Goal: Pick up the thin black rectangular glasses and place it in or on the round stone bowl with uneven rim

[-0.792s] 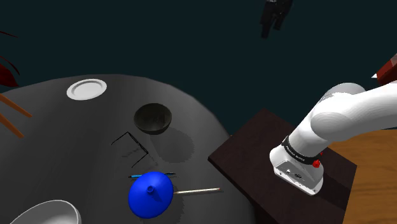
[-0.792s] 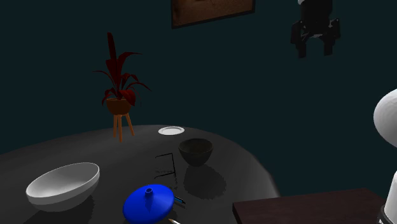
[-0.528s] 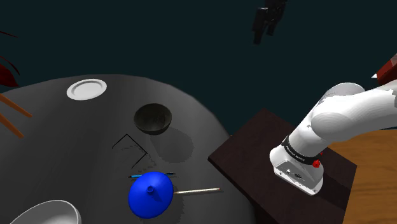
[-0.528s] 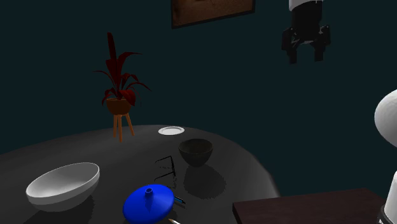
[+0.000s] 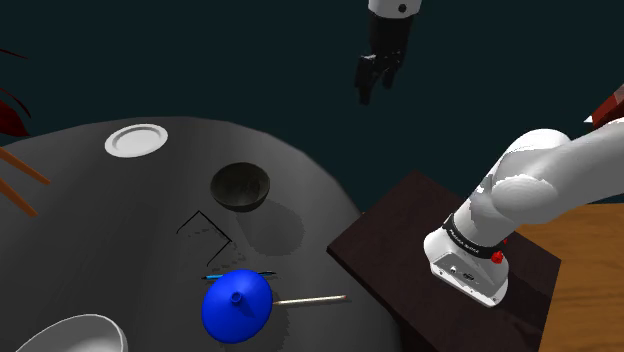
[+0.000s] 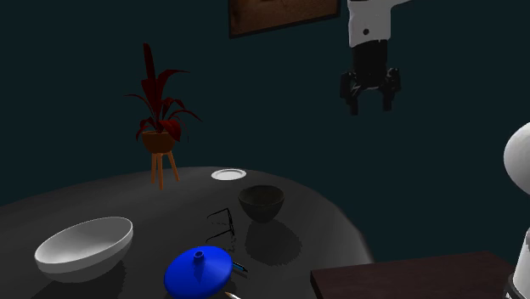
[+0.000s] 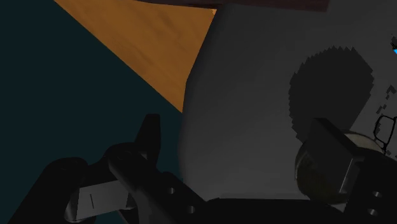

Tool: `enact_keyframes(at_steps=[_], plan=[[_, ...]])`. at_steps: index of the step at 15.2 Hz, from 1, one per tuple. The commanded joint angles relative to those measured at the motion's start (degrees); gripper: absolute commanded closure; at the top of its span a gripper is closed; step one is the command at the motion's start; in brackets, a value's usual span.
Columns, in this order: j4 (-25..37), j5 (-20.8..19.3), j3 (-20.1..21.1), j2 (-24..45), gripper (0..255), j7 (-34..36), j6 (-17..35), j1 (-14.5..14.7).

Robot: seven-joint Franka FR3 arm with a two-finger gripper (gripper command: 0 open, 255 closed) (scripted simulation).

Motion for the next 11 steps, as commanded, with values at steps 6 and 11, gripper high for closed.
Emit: enact_keyframes(at_steps=[6, 11], plan=[[-1.81, 2.07, 6.67, 8.59, 0, 7.36, 10.87, 1.82], [-0.74, 1.44, 11.52, 17.08, 0, 13.28, 18.38, 2.42]])
